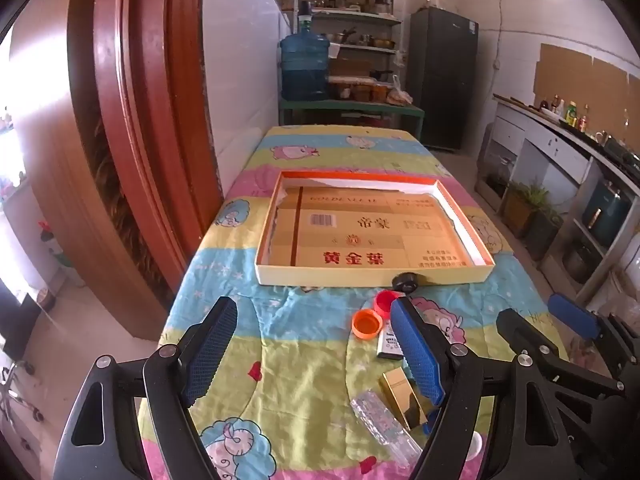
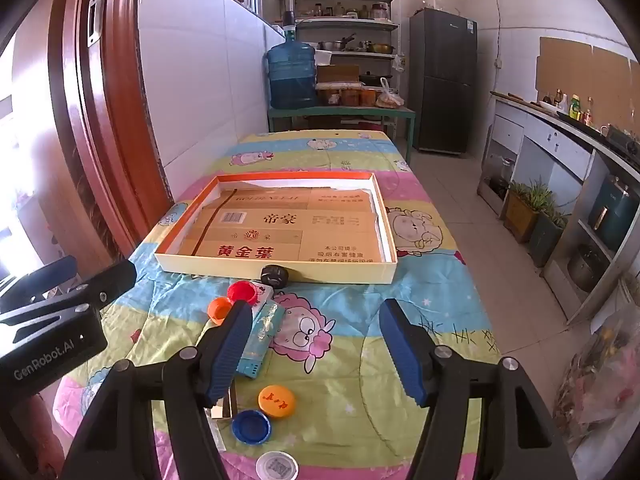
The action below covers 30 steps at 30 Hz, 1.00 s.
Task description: Organize rigid objects
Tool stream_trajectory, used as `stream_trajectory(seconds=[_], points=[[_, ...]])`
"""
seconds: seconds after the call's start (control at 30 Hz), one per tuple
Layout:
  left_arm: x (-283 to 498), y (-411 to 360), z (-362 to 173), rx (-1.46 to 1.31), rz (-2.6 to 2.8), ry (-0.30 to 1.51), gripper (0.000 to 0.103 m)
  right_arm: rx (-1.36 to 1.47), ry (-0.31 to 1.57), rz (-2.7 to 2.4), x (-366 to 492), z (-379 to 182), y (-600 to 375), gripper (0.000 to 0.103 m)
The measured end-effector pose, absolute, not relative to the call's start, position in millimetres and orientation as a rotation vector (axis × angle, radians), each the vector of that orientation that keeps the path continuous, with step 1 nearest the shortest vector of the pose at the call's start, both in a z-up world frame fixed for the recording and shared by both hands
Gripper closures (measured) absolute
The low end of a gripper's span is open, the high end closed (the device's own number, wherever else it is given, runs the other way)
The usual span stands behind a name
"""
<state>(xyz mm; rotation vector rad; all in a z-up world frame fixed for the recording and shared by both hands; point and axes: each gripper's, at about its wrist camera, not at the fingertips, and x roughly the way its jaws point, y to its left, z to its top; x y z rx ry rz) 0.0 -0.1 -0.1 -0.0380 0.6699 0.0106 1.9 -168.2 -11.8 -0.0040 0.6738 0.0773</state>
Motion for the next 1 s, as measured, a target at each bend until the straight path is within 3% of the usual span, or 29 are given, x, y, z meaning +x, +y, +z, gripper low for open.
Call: stream_trajectory(seconds=[1.0], points=[[3.1, -0.1, -20.0, -0.037, 0.021, 0.772, 0.023, 0.015, 0.714, 0.096, 0.1, -20.9, -166.6, 0.037]])
